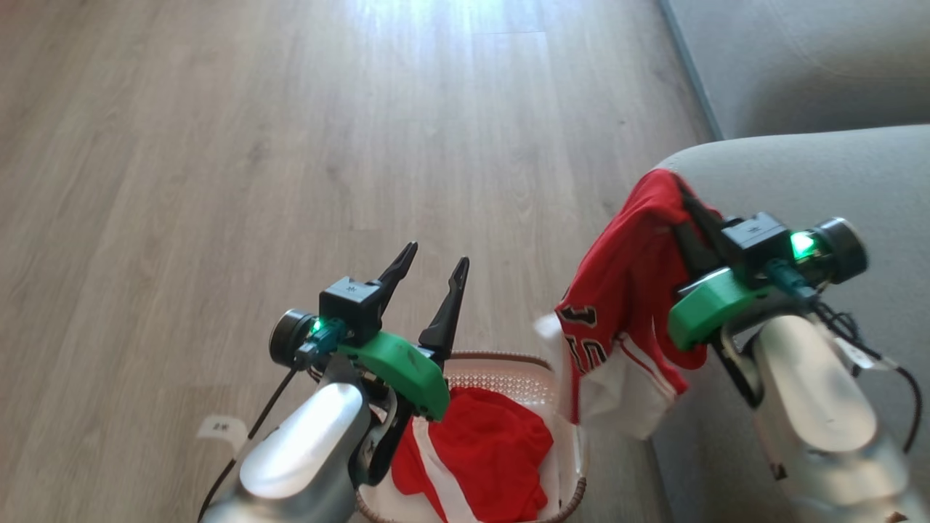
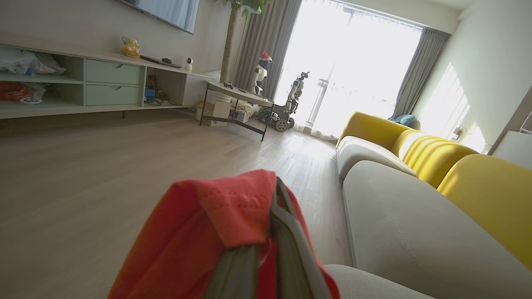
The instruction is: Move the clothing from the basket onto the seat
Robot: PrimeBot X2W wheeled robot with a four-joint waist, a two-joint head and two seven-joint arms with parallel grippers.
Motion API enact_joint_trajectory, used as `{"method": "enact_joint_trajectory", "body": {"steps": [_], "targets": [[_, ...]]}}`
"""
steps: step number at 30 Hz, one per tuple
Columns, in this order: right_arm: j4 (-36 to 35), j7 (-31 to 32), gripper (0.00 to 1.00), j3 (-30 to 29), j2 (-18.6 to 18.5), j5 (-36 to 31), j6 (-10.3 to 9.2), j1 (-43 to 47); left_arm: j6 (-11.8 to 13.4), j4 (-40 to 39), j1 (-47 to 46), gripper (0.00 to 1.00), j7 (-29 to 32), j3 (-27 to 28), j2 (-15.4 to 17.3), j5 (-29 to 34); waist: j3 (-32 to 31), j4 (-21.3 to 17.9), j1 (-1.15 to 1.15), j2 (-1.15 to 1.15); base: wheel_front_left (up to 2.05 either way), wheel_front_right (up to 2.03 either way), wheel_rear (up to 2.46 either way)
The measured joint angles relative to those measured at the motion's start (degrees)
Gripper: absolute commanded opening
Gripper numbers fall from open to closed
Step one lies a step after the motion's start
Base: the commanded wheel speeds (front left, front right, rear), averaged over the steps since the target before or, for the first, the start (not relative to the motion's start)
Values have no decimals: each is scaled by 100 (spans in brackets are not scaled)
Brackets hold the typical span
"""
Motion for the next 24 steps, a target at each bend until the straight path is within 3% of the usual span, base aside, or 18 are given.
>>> {"method": "enact_joint_trajectory", "body": {"steps": [12,24], "targets": [[-334,0,0,-338,-309,-40,0,0,90,-183,289,100,-191,-85,16,0,30,-750,0,0,0,0,0],[-824,163,0,-330,-556,-29,0,-36,152,-327,530,100,-338,-131,60,71,289,-1790,0,0,0,0,0]]}}
